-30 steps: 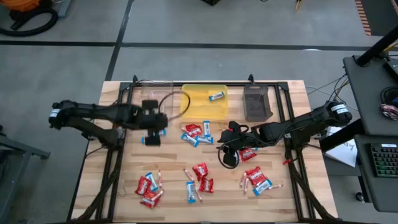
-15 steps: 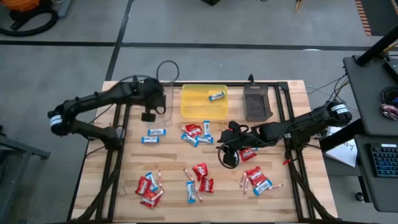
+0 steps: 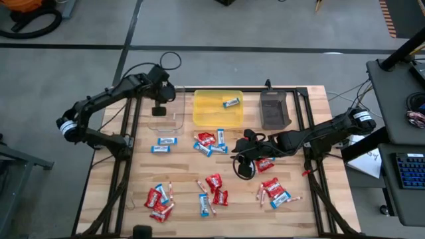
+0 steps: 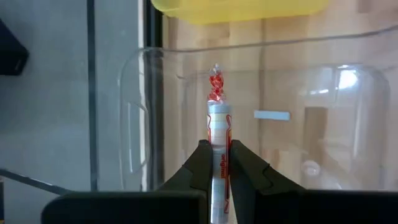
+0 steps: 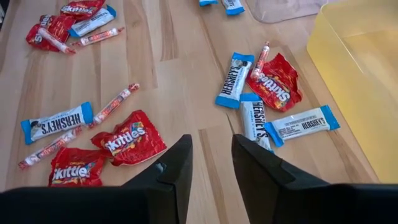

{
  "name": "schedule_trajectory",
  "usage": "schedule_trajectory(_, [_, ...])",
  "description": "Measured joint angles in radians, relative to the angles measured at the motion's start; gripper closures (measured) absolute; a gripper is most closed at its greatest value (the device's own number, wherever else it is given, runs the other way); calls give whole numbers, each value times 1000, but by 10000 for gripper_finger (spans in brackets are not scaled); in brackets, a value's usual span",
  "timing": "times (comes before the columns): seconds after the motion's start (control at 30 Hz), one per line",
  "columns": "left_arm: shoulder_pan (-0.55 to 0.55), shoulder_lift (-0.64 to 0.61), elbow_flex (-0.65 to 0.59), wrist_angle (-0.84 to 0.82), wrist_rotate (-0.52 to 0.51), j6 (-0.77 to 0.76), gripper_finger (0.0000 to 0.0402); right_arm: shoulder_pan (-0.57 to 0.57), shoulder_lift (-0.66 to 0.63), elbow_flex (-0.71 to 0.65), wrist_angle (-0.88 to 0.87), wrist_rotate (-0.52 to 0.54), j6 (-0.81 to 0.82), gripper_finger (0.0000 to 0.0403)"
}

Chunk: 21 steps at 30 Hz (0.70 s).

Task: Sort candy
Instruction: Put the orange candy into the transparent bin

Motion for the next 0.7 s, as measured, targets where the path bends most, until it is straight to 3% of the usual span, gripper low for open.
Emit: schedule_trajectory(0.7, [83, 193, 0, 58, -24, -33, 393, 0, 0, -5, 19, 1, 0, 313])
